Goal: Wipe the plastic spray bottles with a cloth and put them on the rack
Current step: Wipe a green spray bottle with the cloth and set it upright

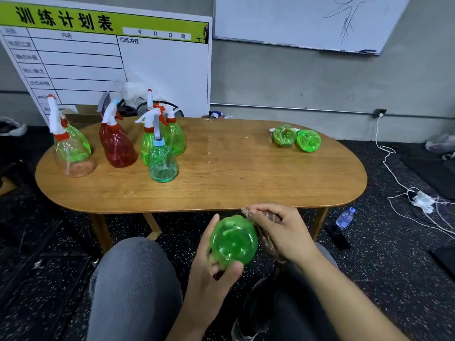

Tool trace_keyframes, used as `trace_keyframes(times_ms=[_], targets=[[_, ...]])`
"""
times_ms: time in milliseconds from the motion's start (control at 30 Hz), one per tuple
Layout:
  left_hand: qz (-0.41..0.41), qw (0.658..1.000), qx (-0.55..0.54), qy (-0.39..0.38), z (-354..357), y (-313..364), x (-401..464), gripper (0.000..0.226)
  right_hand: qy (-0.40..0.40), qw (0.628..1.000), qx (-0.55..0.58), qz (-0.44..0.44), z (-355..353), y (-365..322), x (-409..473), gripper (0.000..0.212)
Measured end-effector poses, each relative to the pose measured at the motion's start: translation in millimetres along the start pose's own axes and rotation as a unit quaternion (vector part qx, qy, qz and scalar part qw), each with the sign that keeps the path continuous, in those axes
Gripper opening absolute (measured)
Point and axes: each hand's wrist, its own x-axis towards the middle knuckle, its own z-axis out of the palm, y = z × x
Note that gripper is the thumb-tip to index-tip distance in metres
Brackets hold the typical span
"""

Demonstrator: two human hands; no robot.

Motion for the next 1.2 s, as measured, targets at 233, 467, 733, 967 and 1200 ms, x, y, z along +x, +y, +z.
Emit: trace_keyframes(times_ms=[233, 467, 733, 967, 1200], targets=[[0.038, 0.988, 0.144, 0.045, -4.8, -5.2, -0.8, 0.108, -0.006, 0.998, 0.04, 0.042, 7.9, 14.5, -14.0, 0.012], [0.02, 0.973, 0.193, 0.124, -6.6, -10.3, 2.5, 0.101, 0.026, 0.98, -0.095, -0.17, 5.7, -4.8, -40.2, 0.016], [0.024, 0.965, 0.233, 0.121, -6.1, -8.9, -1.6, 0.096, 0.069, 0.93, -0.289, -0.216, 31.9, -10.9, -36.5, 0.023], [0.005, 0.965, 0.219, 0.143, -6.3, -3.5, -0.4, 0.081, -0.01, 0.89, -0.342, -0.303, 52.5, -21.8, -43.2, 0.014], [0.015, 0.964, 0.217, 0.15, -9.2, -9.2, 1.9, 0.079, -0.064, 0.895, -0.347, -0.274, 24.9, -17.2, -54.9, 0.014]])
